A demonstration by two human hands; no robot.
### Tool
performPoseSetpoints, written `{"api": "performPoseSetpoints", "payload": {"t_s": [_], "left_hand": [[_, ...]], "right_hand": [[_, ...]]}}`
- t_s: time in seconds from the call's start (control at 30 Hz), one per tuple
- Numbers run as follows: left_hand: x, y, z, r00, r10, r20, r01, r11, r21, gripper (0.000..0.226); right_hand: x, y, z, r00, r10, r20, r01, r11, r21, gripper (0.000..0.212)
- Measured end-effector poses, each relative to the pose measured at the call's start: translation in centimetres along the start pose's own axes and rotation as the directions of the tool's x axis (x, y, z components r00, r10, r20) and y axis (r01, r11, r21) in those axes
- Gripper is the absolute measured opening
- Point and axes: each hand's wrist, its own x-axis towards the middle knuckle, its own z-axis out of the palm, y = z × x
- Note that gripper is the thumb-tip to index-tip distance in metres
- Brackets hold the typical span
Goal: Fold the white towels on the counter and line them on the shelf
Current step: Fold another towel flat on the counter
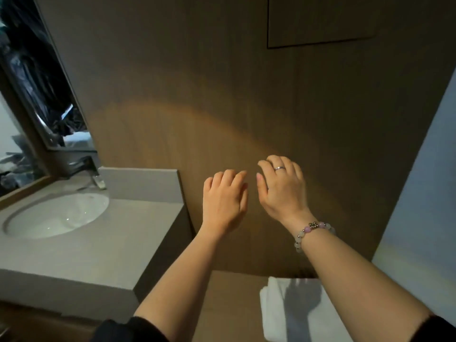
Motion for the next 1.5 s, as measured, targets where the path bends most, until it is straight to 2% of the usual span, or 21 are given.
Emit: {"api": "performPoseSetpoints", "payload": {"t_s": [0.17,0.3,0.4,0.5,0.67,0.87,0.97,1.13,1.27,1.4,1.5], "left_hand": [[-6.1,-0.7,1.7,0.997,-0.056,0.043,0.061,0.99,-0.124,0.035],[-10.0,-2.3,3.0,0.991,-0.041,0.128,0.063,0.983,-0.171,0.036],[-13.5,-3.1,4.3,0.974,-0.103,0.202,0.145,0.967,-0.209,0.033],[-18.5,-3.3,5.5,0.94,-0.11,0.324,0.182,0.962,-0.202,0.031],[-26.5,-3.6,6.9,0.867,-0.126,0.482,0.248,0.948,-0.198,0.03],[-34.9,-4.8,10.1,0.776,-0.177,0.605,0.322,0.936,-0.14,0.031],[-39.3,-5.2,13.2,0.728,-0.224,0.647,0.379,0.919,-0.108,0.032],[-46.9,-6.3,19.5,0.672,-0.268,0.691,0.424,0.904,-0.062,0.034],[-53.9,-6.8,26.0,0.666,-0.239,0.707,0.408,0.91,-0.077,0.041],[-60.5,-7.0,32.6,0.658,-0.217,0.721,0.387,0.919,-0.077,0.042],[-64.5,-7.8,37.8,0.684,-0.143,0.715,0.311,0.944,-0.109,0.042]], "right_hand": [[-6.3,-2.6,0.9,0.985,0.063,0.159,-0.062,0.998,-0.012,0.036],[-11.0,-4.1,1.0,0.957,0.136,0.256,-0.122,0.99,-0.071,0.036],[-15.3,-5.2,1.3,0.923,0.167,0.347,-0.137,0.984,-0.11,0.033],[-20.1,-6.3,1.4,0.872,0.199,0.447,-0.159,0.979,-0.124,0.033],[-28.2,-8.2,2.0,0.767,0.264,0.585,-0.217,0.965,-0.151,0.018],[-37.1,-9.0,4.4,0.696,0.237,0.678,-0.25,0.965,-0.081,0.027],[-42.6,-8.6,6.4,0.617,0.256,0.745,-0.297,0.951,-0.081,0.034],[-52.9,-8.0,11.2,0.569,0.261,0.78,-0.304,0.948,-0.095,0.037],[-60.1,-7.8,15.3,0.518,0.25,0.818,-0.299,0.949,-0.101,0.04],[-67.8,-6.9,19.7,0.516,0.234,0.824,-0.31,0.948,-0.075,0.039],[-73.0,-6.2,23.5,0.513,0.254,0.82,-0.301,0.948,-0.105,0.041]]}}
